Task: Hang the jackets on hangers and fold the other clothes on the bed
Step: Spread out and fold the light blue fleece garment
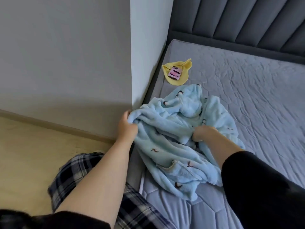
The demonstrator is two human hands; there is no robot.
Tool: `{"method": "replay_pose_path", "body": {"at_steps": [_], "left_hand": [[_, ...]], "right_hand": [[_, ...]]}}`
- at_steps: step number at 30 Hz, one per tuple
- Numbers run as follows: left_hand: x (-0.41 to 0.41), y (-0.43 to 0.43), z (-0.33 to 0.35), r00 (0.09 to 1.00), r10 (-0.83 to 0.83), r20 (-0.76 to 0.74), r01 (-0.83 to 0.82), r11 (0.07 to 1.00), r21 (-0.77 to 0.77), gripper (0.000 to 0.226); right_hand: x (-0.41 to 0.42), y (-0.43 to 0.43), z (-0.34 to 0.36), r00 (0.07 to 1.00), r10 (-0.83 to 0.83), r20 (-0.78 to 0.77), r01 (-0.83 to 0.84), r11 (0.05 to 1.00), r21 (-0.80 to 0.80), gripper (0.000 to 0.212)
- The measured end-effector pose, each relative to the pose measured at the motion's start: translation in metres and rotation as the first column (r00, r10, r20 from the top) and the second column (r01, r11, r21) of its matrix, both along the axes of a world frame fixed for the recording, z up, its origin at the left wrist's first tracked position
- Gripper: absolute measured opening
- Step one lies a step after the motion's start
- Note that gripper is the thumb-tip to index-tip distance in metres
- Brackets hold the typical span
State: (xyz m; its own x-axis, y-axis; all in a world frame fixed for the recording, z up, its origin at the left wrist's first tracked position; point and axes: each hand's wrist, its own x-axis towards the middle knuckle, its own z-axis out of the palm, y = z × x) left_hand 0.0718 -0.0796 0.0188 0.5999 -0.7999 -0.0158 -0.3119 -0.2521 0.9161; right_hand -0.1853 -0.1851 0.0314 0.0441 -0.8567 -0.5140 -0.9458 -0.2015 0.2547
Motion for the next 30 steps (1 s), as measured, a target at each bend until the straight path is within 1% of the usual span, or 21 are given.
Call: {"method": "replay_pose_path", "body": {"at_steps": [1,3,6,9,11,12,13,14,15,16,18,19,20,21,22,23,24,25,26,28,30], "left_hand": [[-0.001,0.000,-0.006,0.979,-0.111,0.169,0.114,0.993,-0.008,0.045],[-0.010,0.004,-0.010,0.897,-0.244,0.367,0.240,0.969,0.059,0.066],[-0.025,0.006,-0.013,0.830,-0.315,0.459,0.347,0.938,0.018,0.057],[-0.030,0.002,-0.009,0.909,-0.327,0.258,0.352,0.934,-0.054,0.040],[-0.026,0.000,-0.012,0.909,-0.417,0.032,0.412,0.905,0.103,0.038],[-0.024,0.000,-0.016,0.887,-0.462,-0.013,0.452,0.860,0.238,0.040],[-0.024,0.002,-0.019,0.855,-0.519,0.009,0.480,0.798,0.365,0.042],[-0.023,0.004,-0.022,0.826,-0.560,0.064,0.475,0.752,0.457,0.046],[-0.023,0.007,-0.024,0.805,-0.580,0.121,0.457,0.738,0.497,0.050],[-0.023,0.008,-0.024,0.792,-0.590,0.157,0.444,0.733,0.515,0.056],[-0.021,0.011,-0.023,0.786,-0.583,0.205,0.410,0.740,0.534,0.061],[-0.021,0.012,-0.023,0.785,-0.577,0.226,0.390,0.743,0.544,0.052],[-0.021,0.012,-0.021,0.786,-0.572,0.235,0.377,0.744,0.551,0.035],[-0.021,0.013,-0.019,0.802,-0.562,0.203,0.387,0.748,0.539,0.016],[-0.021,0.014,-0.014,0.824,-0.554,0.118,0.435,0.753,0.494,0.011],[-0.022,0.015,-0.009,0.851,-0.521,-0.058,0.498,0.767,0.404,0.016],[-0.023,0.015,-0.002,0.836,-0.461,-0.297,0.538,0.796,0.278,0.016],[-0.023,0.016,0.004,0.780,-0.376,-0.501,0.504,0.851,0.147,0.014],[-0.019,0.014,0.008,0.749,-0.257,-0.611,0.378,0.923,0.076,0.014],[-0.005,0.010,0.008,0.789,0.080,-0.609,0.023,0.987,0.159,0.015],[0.010,0.011,0.001,0.799,0.400,-0.449,-0.286,0.910,0.301,0.027]], "right_hand": [[0.005,-0.001,0.000,0.998,0.057,0.017,-0.057,0.998,-0.021,0.049],[0.017,0.006,-0.010,0.974,0.168,0.154,-0.151,0.982,-0.114,0.054],[0.040,0.029,-0.021,0.923,0.170,0.344,-0.164,0.985,-0.045,0.037],[0.060,0.050,-0.026,0.872,0.133,0.470,-0.256,0.944,0.207,0.034],[0.068,0.059,-0.019,0.882,0.054,0.468,-0.287,0.849,0.443,0.028],[0.069,0.061,-0.016,0.887,-0.018,0.461,-0.249,0.823,0.511,0.021],[0.071,0.061,-0.012,0.868,-0.074,0.491,-0.203,0.850,0.487,0.014],[0.071,0.059,-0.010,0.823,-0.100,0.560,-0.128,0.926,0.354,0.014],[0.071,0.057,-0.009,0.772,-0.058,0.633,-0.012,0.994,0.106,0.017],[0.071,0.054,-0.009,0.717,0.028,0.697,0.133,0.975,-0.177,0.018],[0.063,0.047,-0.011,0.685,0.284,0.671,0.243,0.780,-0.577,0.023],[0.058,0.042,-0.014,0.720,0.332,0.609,0.213,0.730,-0.649,0.037],[0.053,0.036,-0.017,0.758,0.301,0.579,0.180,0.756,-0.629,0.055],[0.049,0.029,-0.020,0.781,0.192,0.594,0.197,0.828,-0.526,0.072],[0.045,0.024,-0.021,0.767,0.060,0.639,0.246,0.892,-0.379,0.079],[0.041,0.019,-0.022,0.730,-0.055,0.681,0.284,0.931,-0.229,0.071],[0.039,0.015,-0.020,0.676,-0.127,0.726,0.306,0.945,-0.120,0.052],[0.041,0.013,-0.014,0.606,-0.160,0.779,0.339,0.938,-0.070,0.029],[0.045,0.011,-0.005,0.530,-0.153,0.834,0.378,0.923,-0.071,0.017],[0.063,0.010,0.015,0.379,-0.068,0.923,0.454,0.883,-0.121,0.024],[0.090,0.019,0.042,0.255,0.070,0.964,0.434,0.883,-0.179,0.031]]}}
